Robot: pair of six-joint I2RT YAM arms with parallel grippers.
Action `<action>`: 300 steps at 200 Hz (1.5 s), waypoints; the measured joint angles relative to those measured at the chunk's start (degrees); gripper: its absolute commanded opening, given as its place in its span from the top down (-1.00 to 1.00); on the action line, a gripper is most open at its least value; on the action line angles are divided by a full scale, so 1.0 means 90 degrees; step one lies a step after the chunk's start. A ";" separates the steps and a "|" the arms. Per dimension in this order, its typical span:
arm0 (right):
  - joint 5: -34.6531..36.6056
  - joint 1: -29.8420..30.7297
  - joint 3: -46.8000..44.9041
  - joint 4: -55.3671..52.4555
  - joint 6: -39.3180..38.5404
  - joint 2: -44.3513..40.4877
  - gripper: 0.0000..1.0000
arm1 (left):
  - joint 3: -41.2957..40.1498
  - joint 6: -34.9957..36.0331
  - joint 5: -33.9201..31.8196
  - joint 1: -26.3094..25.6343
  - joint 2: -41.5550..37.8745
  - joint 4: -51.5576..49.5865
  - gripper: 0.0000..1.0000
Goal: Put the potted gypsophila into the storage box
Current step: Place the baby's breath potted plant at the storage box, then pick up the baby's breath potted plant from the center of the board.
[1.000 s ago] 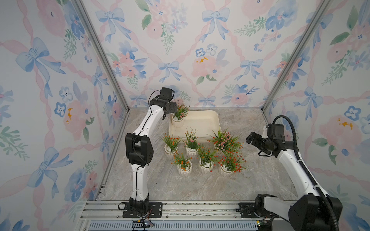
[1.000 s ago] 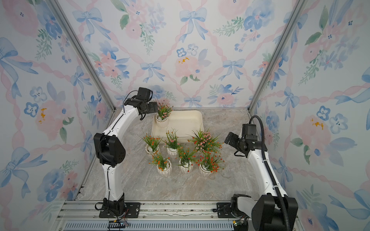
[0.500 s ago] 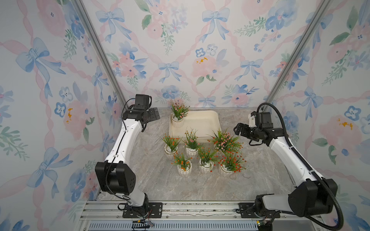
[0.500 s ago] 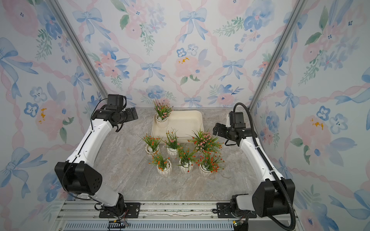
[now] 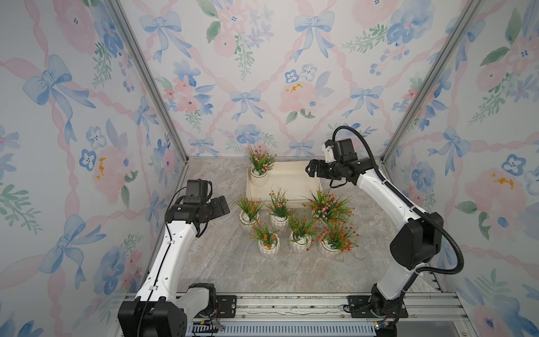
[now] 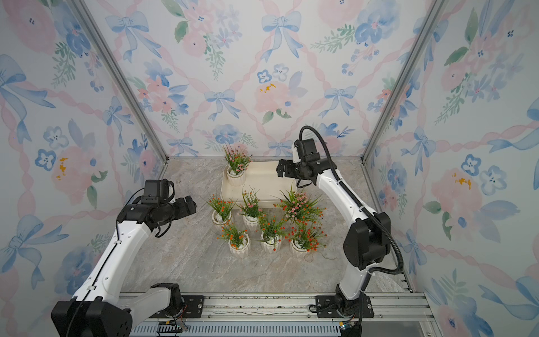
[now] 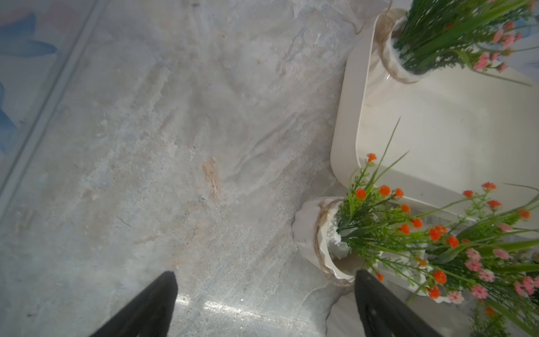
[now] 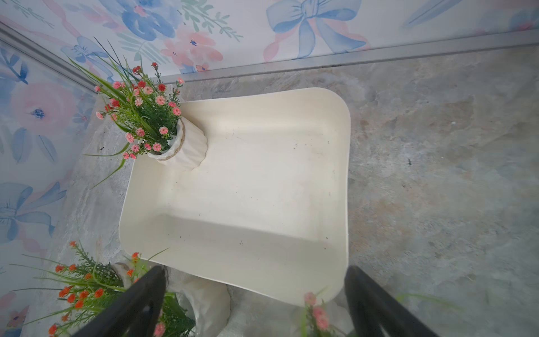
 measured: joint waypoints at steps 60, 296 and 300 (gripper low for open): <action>-0.0070 0.0223 -0.0053 0.0056 0.0245 0.0219 -0.94 | -0.0391 -0.0916 0.0121 -0.0646 0.0333 0.0058 -0.68; -0.0049 -0.0282 -0.1936 0.0508 0.0277 -0.0704 -0.94 | 0.0318 -0.1406 -0.0279 -0.1525 0.2351 0.0544 -0.13; -0.0053 -0.0284 -0.1940 0.0510 0.0284 -0.0704 -0.94 | 0.0306 -0.1416 -0.0279 -0.1525 0.2351 0.0549 -0.13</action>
